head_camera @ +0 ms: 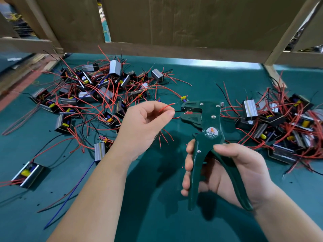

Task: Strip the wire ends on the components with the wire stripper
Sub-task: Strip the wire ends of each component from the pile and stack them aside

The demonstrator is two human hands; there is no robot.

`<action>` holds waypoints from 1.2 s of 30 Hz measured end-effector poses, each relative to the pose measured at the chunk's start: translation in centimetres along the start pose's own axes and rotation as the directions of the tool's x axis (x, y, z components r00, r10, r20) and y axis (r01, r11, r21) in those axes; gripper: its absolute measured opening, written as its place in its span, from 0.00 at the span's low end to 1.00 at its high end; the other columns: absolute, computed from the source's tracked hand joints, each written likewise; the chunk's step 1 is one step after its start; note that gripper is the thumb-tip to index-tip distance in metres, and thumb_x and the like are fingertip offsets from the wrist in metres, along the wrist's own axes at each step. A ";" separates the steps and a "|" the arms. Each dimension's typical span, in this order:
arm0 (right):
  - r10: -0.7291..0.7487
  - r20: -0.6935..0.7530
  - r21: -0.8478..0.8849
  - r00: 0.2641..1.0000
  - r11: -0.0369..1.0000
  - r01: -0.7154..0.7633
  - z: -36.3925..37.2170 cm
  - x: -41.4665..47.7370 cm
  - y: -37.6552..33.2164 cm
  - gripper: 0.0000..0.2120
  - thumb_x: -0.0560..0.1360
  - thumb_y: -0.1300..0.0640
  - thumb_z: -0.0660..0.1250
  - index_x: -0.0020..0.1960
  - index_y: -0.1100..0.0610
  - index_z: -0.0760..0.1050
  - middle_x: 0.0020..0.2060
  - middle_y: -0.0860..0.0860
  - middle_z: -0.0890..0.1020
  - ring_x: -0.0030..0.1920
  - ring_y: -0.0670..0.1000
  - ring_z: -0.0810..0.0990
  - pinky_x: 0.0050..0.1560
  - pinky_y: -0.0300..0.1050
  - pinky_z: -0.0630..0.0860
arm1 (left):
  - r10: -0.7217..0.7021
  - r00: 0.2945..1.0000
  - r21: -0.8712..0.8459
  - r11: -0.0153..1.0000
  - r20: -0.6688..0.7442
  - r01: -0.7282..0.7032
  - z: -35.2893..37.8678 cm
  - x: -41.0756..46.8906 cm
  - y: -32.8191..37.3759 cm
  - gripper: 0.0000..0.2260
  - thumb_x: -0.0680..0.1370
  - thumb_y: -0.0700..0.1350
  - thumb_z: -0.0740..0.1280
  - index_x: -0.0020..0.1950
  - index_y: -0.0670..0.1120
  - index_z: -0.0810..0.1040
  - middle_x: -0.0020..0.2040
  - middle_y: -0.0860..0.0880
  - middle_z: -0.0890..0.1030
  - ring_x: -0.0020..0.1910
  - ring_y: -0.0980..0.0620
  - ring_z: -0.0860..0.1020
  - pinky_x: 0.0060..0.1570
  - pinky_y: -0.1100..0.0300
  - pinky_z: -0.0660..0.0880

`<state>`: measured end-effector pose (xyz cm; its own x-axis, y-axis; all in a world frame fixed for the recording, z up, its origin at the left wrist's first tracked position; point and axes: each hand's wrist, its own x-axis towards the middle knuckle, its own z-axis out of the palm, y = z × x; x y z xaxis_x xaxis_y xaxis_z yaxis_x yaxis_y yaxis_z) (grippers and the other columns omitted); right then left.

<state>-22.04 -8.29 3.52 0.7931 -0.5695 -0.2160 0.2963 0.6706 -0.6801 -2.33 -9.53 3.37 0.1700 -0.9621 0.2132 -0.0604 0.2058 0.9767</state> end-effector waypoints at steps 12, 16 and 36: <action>-0.088 -0.063 -0.156 0.994 0.985 0.077 0.2 0.2 0.6 0.20 0.60 0.51 0.78 0.47 0.60 0.78 0.36 0.62 0.78 0.33 0.63 0.79 0.38 0.61 0.77 | 0.075 0.997 -0.008 0.997 0.031 -0.075 0.0 -0.1 0.1 0.07 0.73 0.38 0.70 0.41 0.50 0.81 0.35 0.58 0.81 0.36 0.63 0.76 0.41 0.72 0.72; -0.102 -0.065 -0.185 0.993 0.979 0.088 0.1 0.3 0.7 0.21 0.60 0.51 0.79 0.47 0.61 0.78 0.36 0.63 0.78 0.33 0.63 0.79 0.39 0.61 0.77 | 0.066 0.997 -0.022 0.998 0.049 -0.065 0.0 -0.2 0.2 0.07 0.74 0.37 0.69 0.40 0.49 0.80 0.33 0.58 0.79 0.34 0.59 0.72 0.38 0.72 0.70; -0.122 -0.084 -0.218 0.989 0.971 0.101 0.2 0.3 1.2 0.20 0.62 0.50 0.78 0.46 0.61 0.77 0.35 0.62 0.77 0.32 0.62 0.79 0.38 0.60 0.77 | 0.085 0.995 -0.040 0.996 0.055 -0.083 -0.1 -0.4 0.3 0.06 0.73 0.42 0.69 0.37 0.52 0.82 0.32 0.56 0.74 0.30 0.61 0.65 0.31 0.73 0.65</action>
<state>-21.32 -7.56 2.72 0.7034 -0.6851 -0.1895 0.2522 0.4898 -0.8346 -2.30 -9.10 3.62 0.1095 -0.9495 0.2940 -0.0351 0.2919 0.9558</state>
